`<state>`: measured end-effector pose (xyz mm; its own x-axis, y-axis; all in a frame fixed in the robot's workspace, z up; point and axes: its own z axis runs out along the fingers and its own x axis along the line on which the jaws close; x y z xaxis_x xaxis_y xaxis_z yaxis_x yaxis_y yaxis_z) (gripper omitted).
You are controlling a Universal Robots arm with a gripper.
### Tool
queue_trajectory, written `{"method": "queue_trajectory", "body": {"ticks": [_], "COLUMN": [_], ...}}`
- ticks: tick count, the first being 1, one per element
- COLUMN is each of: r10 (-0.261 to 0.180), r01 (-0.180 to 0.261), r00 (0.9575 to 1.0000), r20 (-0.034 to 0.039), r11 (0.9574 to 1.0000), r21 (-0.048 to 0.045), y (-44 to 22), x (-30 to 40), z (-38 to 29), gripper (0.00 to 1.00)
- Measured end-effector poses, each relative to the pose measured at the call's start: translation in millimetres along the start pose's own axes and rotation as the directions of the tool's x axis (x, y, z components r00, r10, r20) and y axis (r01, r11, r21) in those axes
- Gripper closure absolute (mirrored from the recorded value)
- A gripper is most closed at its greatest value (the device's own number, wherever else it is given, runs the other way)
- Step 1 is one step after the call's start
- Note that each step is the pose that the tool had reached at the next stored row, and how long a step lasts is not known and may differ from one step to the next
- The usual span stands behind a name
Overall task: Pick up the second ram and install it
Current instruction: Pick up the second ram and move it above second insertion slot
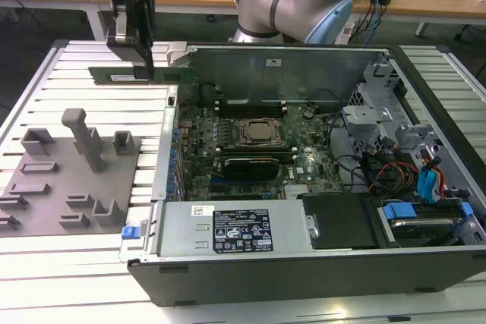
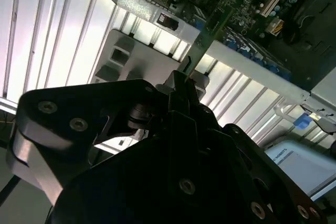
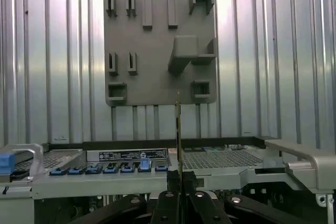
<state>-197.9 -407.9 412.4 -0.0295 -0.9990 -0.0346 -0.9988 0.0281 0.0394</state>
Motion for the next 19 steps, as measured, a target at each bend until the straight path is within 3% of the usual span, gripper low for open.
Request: {"method": "queue_trajectory", "body": {"ticks": [19], "r10": [0.0], "r01": [0.0], "r00": [1.0], "r20": [0.0], "r11": [1.0], "r21": [-0.0004], "y": [-58.7], "x": [-4.7], "z": [-2.2], "gripper": [0.87]}}
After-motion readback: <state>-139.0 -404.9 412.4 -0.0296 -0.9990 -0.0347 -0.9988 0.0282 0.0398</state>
